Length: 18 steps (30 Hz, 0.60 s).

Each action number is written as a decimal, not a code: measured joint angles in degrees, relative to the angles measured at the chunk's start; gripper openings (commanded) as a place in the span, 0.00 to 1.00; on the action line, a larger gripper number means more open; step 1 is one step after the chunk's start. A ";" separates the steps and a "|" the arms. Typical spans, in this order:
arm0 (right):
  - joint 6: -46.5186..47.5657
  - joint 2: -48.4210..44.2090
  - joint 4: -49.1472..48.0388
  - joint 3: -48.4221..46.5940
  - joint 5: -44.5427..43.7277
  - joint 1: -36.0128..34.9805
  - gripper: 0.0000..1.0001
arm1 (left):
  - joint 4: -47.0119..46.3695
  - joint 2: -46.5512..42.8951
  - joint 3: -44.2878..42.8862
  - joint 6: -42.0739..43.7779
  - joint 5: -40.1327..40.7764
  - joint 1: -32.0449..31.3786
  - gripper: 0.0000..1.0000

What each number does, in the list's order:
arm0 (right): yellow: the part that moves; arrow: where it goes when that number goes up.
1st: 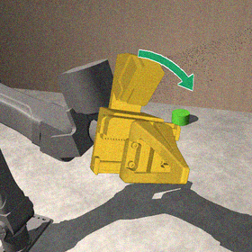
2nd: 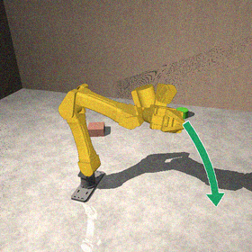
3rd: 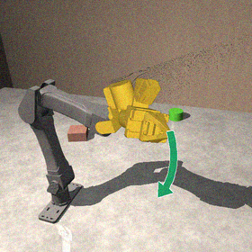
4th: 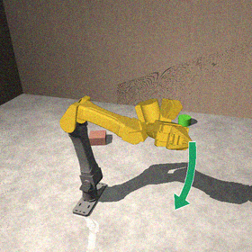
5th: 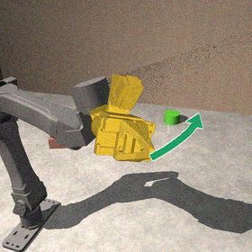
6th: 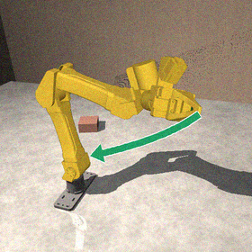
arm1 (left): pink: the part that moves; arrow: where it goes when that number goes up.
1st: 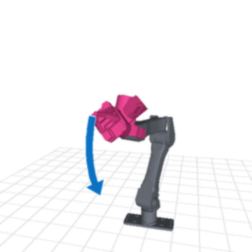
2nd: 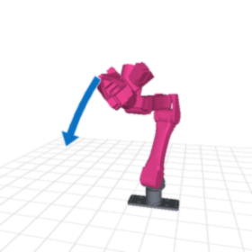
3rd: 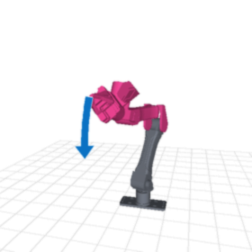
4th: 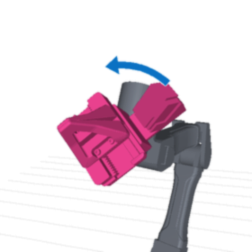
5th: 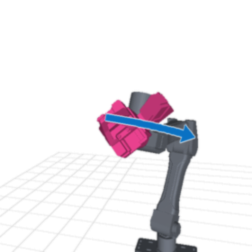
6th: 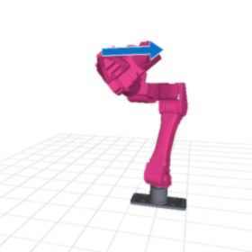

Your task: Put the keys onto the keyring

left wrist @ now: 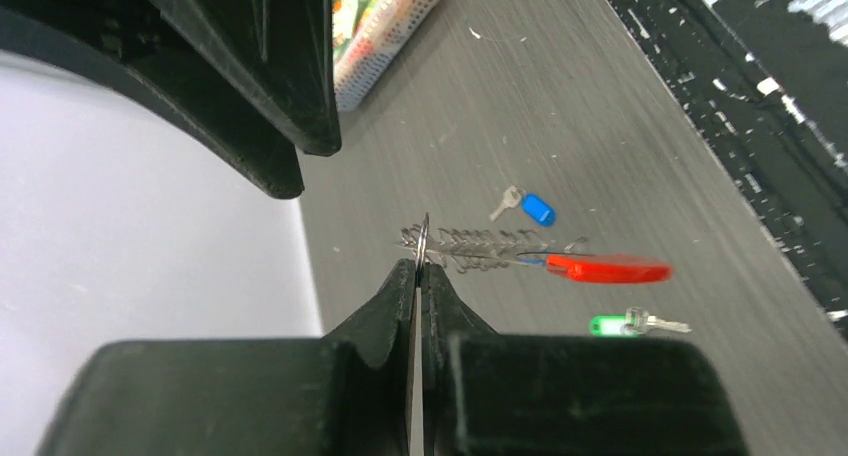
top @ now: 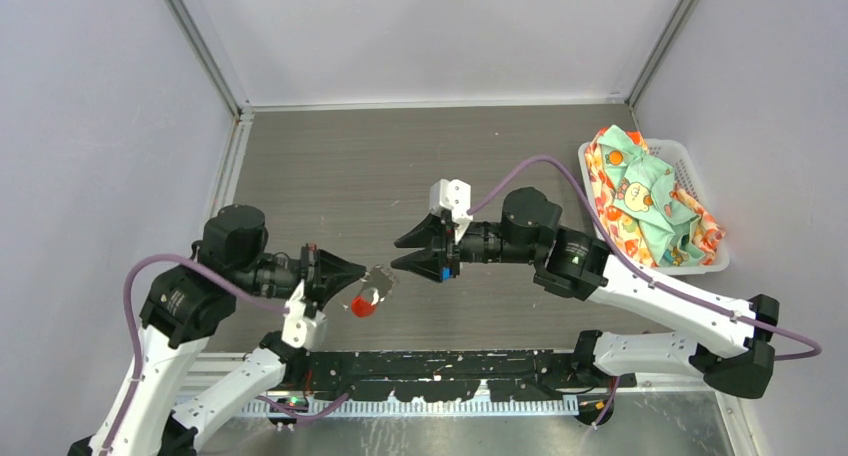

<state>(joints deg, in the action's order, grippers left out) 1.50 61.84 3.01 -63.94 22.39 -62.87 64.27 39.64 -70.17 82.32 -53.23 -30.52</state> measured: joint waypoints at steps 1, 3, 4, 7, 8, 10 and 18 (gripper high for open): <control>0.46 0.42 0.74 -0.52 -0.09 -0.15 0.43 | 0.11 0.66 -0.37 -1.88 0.55 0.00 0.00; 1.73 1.42 2.67 -2.01 -0.59 -0.81 0.43 | 0.96 3.02 -2.14 -6.21 1.75 0.00 0.00; 2.38 1.97 3.34 -2.75 -0.87 -1.16 0.43 | 1.31 4.13 -2.93 -7.98 2.19 0.00 0.00; 4.76 3.34 6.03 -5.05 -1.88 -2.45 0.43 | 2.23 7.48 -4.94 -15.21 4.26 0.00 0.00; 5.29 3.61 6.54 -5.46 -1.99 -2.69 0.43 | 2.29 7.61 -4.98 -15.85 4.46 0.00 0.00; 6.93 4.63 8.26 -7.19 -2.29 -3.28 0.42 | 2.75 8.39 -5.11 -19.32 5.25 0.00 0.00; 11.54 9.31 12.79 -12.26 -2.38 -4.00 0.39 | 2.84 9.49 -6.73 -29.88 6.60 0.00 0.00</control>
<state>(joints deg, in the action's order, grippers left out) 13.04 71.16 15.79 -76.20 20.01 -66.87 67.11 49.12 -76.90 52.45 -46.63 -30.52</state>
